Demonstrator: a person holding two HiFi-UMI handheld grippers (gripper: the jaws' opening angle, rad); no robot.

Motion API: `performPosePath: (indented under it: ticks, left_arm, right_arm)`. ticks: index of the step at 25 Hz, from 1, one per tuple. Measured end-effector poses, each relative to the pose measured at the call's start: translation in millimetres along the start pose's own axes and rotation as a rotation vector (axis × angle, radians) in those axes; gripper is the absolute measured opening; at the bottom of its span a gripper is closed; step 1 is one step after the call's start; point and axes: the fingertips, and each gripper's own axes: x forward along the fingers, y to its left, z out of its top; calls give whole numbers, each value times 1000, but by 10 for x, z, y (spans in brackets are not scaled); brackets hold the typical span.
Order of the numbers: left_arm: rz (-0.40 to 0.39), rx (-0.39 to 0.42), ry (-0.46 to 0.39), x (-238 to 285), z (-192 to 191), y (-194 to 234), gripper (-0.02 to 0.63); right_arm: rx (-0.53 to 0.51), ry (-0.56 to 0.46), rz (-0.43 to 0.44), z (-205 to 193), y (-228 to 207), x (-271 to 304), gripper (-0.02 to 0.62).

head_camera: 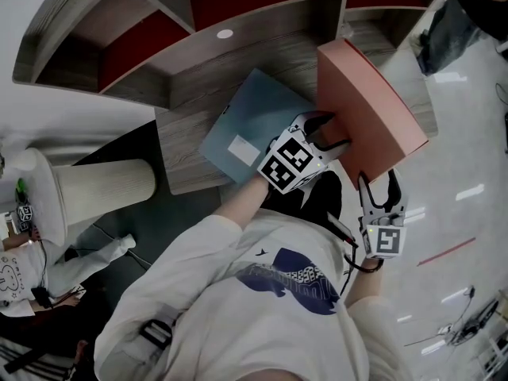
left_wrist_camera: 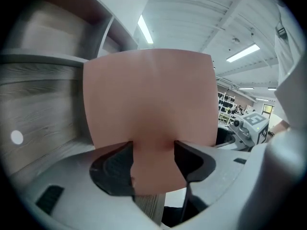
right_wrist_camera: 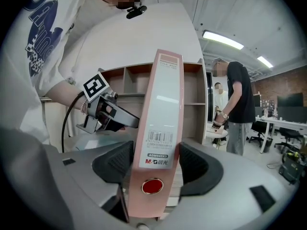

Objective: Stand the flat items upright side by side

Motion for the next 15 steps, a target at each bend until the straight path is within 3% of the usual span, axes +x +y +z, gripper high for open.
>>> performPosePath:
  ticks: [8, 15]
  left_arm:
    - [-19, 1, 3, -26, -127, 65, 252]
    - [-5, 0, 11, -26, -230, 161, 252]
  right_arm:
    - [-108, 64, 6, -158, 169, 47, 273]
    - [-123, 147, 23, -322, 263, 104, 254]
